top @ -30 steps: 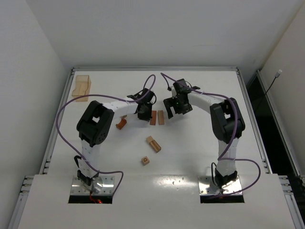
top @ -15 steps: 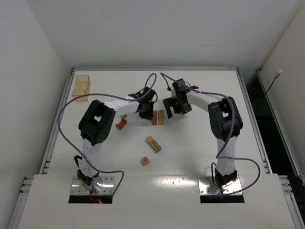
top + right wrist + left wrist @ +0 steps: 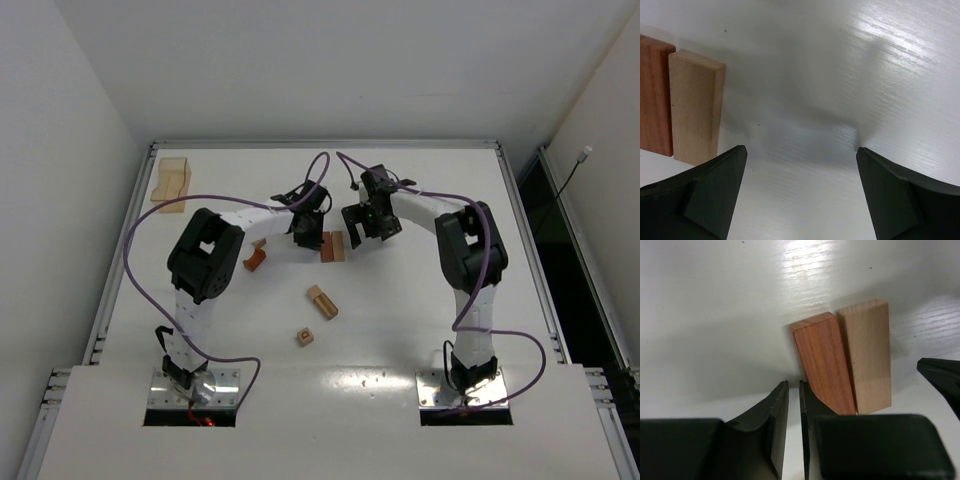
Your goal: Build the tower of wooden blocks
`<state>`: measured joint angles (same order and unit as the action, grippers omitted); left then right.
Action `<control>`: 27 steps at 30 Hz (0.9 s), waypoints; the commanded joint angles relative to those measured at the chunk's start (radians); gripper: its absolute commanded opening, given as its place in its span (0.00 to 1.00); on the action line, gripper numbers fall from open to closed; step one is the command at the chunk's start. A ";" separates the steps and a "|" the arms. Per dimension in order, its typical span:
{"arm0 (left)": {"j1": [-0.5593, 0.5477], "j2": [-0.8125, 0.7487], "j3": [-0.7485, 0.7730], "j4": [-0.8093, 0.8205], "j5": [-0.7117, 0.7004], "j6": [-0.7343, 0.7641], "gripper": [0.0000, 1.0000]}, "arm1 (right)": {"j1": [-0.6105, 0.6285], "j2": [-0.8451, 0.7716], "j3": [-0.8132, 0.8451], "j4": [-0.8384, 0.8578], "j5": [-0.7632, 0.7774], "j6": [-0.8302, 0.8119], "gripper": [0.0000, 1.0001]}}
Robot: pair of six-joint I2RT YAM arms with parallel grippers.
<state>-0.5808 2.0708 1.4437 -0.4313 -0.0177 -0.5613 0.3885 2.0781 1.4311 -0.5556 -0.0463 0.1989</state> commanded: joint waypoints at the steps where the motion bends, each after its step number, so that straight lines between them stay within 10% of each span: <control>1: 0.004 0.055 0.014 -0.024 0.004 -0.005 0.12 | 0.006 0.011 0.046 0.006 -0.010 0.019 0.88; 18: 0.033 0.083 0.032 -0.034 -0.030 -0.005 0.12 | 0.006 0.030 0.066 -0.003 -0.020 0.028 0.88; 27: 0.120 -0.150 -0.132 0.016 -0.084 -0.002 0.12 | -0.016 -0.163 -0.072 0.029 0.045 -0.008 0.88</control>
<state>-0.5152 2.0201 1.3670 -0.3851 -0.0448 -0.5800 0.3866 2.0510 1.3926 -0.5526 -0.0277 0.2092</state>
